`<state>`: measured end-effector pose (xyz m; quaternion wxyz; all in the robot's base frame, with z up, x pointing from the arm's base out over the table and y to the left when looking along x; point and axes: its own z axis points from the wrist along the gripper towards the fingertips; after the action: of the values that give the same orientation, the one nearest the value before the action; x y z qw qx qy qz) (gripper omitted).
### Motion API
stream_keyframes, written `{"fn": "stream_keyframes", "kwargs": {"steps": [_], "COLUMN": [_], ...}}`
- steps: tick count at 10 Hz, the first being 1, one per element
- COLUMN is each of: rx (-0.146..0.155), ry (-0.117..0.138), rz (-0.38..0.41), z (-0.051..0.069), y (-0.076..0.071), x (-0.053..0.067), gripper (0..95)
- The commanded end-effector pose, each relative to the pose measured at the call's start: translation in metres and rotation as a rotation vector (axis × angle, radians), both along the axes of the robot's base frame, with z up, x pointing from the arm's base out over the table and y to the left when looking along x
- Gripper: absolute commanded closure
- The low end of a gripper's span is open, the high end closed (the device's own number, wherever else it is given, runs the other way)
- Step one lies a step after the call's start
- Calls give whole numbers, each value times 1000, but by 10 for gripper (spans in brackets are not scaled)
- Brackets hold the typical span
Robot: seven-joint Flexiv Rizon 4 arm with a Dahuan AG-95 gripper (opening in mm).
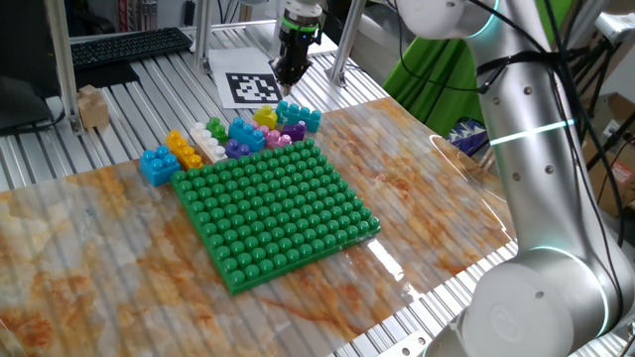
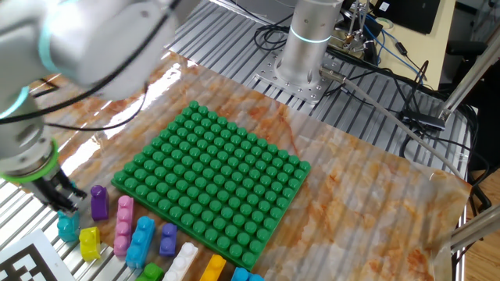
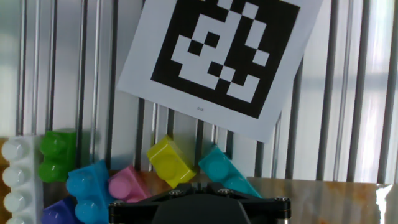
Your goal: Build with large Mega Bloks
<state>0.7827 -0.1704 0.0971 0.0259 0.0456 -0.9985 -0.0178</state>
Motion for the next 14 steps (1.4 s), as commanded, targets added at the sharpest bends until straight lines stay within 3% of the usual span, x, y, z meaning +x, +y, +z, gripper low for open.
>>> {"fn": "stream_keyframes", "kwargs": {"steps": [1,5,6,7,10,12,14], "rx": [-15,-34,-34,-50,-59,-49,-76], "ry": [-13,-28,-38,-52,-58,-78,-83], "rz": [11,78,95,129,151,151,152], "z": [0,0,0,0,1,-1,-4], "y": [0,0,0,0,-2,-4,-5], "x": [-7,-7,-7,-7,-4,-3,-2], "gripper": [950,950,760,760,190,190,190]}}
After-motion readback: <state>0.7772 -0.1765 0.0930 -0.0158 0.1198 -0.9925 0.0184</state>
